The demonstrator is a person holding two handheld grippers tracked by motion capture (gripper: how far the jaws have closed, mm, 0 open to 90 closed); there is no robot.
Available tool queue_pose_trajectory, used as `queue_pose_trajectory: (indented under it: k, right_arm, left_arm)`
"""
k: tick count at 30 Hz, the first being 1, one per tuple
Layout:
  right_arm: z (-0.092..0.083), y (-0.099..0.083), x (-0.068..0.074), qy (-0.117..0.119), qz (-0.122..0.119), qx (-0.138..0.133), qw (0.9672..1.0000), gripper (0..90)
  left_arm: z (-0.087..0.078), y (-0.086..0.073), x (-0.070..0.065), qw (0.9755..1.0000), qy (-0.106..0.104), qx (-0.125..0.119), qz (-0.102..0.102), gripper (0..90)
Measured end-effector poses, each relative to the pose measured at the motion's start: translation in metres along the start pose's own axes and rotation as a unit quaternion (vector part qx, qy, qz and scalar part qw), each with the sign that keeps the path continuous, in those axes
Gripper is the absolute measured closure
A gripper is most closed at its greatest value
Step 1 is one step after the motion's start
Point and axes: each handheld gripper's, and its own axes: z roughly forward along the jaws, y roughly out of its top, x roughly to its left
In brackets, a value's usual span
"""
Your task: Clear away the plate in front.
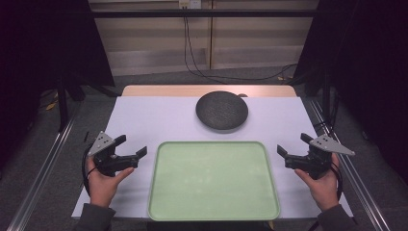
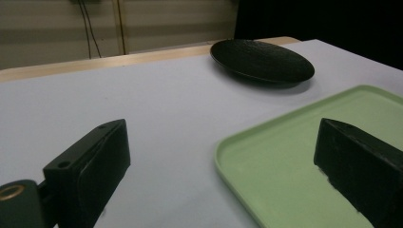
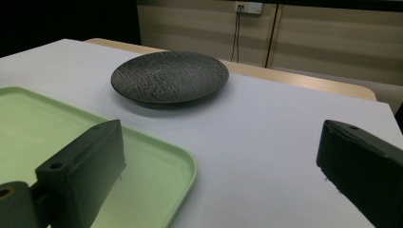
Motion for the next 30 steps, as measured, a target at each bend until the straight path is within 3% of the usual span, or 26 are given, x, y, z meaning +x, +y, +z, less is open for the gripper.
queue_pose_trajectory:
  k: [10, 13, 14, 17, 24, 27, 28, 29, 30]
  right_arm:
    - [0.005, 0.001, 0.005, 0.007, -0.001, -0.002, 1.0, 2.6]
    - [0.005, 0.001, 0.006, 0.011, -0.004, 0.002, 0.9999, 2.6]
    - [0.005, 0.001, 0.005, 0.01, -0.001, 0.002, 0.9999, 2.5]
    - [0.005, 0.0, 0.004, 0.011, 0.007, 0.004, 0.9999, 2.3]
    - [0.0, 0.002, 0.003, 0.009, 0.003, -0.003, 1.0, 2.4]
    - [0.0, 0.002, 0.005, 0.008, 0.002, -0.005, 1.0, 2.0]
    - [-0.001, 0.003, 0.005, 0.011, 0.004, -0.003, 0.9999, 2.0]
    - [-0.002, 0.003, 0.006, 0.01, -0.001, -0.004, 0.9999, 2.0]
    - [-0.002, 0.003, 0.007, 0.01, -0.002, -0.007, 0.9999, 2.0]
  left_arm:
    - [0.006, -0.001, -0.007, 0.9999, -0.011, 0.002, -0.012, 4.4]
    - [0.012, 0.002, -0.007, 0.9995, -0.013, -0.001, -0.028, 3.3]
    - [0.019, 0.005, -0.008, 0.9992, -0.018, 0.004, -0.036, 3.2]
    - [0.028, 0.009, -0.012, 0.9992, -0.022, 0.005, -0.033, 3.6]
    - [0.061, 0.023, -0.021, 0.9972, -0.053, 0.001, -0.054, 5.6]
    - [0.074, 0.03, -0.022, 0.9971, -0.056, -0.001, -0.052, 5.9]
    - [0.077, 0.032, -0.021, 0.9972, -0.057, 0.009, -0.047, 6.3]
    - [0.081, 0.034, -0.021, 0.9965, -0.057, 0.0, -0.061, 6.4]
    - [0.084, 0.036, -0.021, 0.9965, -0.056, 0.001, -0.062, 6.5]
